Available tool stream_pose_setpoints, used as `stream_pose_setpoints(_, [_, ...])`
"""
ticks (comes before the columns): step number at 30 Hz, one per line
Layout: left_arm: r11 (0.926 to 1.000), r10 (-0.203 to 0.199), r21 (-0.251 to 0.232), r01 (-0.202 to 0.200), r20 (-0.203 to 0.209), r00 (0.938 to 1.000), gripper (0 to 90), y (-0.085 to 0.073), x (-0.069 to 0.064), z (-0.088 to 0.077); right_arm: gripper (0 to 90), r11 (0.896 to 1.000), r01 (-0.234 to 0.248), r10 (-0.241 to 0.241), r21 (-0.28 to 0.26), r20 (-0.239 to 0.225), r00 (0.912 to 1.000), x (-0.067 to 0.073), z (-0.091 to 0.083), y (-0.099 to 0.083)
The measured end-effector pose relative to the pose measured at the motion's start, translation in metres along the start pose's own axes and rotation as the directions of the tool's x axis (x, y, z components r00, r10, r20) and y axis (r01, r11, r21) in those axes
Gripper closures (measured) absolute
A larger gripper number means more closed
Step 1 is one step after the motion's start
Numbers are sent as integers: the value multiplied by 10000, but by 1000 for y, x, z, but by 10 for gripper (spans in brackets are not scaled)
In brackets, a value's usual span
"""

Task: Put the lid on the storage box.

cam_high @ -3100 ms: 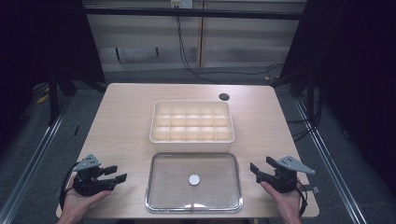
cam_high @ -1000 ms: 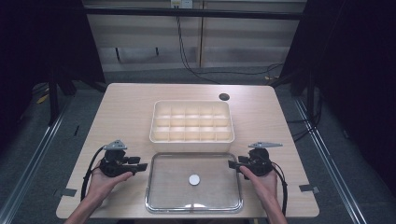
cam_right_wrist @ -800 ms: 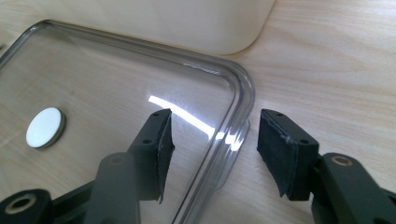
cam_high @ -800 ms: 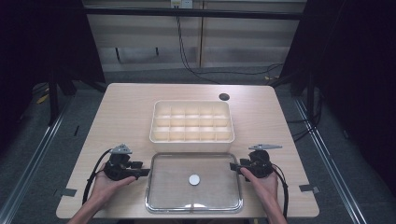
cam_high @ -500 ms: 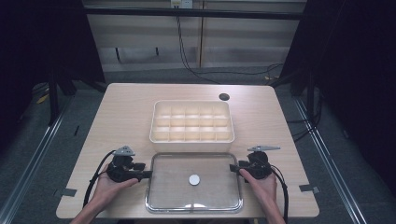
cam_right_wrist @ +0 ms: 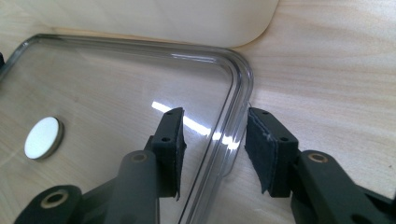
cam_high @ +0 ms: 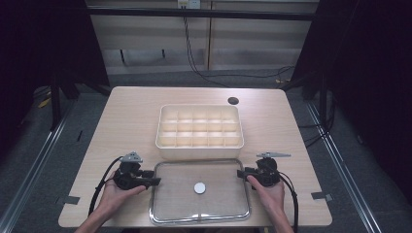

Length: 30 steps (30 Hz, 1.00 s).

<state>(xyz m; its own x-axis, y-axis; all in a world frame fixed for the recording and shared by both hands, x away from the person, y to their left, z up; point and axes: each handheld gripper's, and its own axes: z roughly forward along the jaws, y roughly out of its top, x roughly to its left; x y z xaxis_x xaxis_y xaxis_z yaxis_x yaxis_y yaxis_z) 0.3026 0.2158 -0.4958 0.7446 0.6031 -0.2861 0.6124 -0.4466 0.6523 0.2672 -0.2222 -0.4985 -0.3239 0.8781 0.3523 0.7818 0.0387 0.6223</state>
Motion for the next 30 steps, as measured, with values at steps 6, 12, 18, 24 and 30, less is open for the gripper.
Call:
stream_pose_setpoints(6, [10000,25,-16,-25,-28,10000,521,0,-1,0,577,9923,-1208,1183,-272,-795,9898,-11,0,-2])
stream_pose_setpoints(12, [10000,17,1,-17,-57,10000,529,0,-1,0,576,9798,-1982,1926,-286,-1353,9719,-16,-1,-5])
stream_pose_setpoints(18, [10000,-27,-20,27,-94,10000,525,0,-2,0,588,9717,-2339,2247,-346,-1728,9590,-19,-3,-7])
stream_pose_setpoints(24, [9999,-66,-93,63,-289,9996,485,-1,-2,0,652,9656,-2536,2348,-570,-2265,9453,-22,-10,-7])
stream_pose_setpoints(30, [9999,-100,-139,95,-345,9994,485,-1,-2,0,646,9591,-2762,2504,-619,-2696,9299,-23,-11,-8])
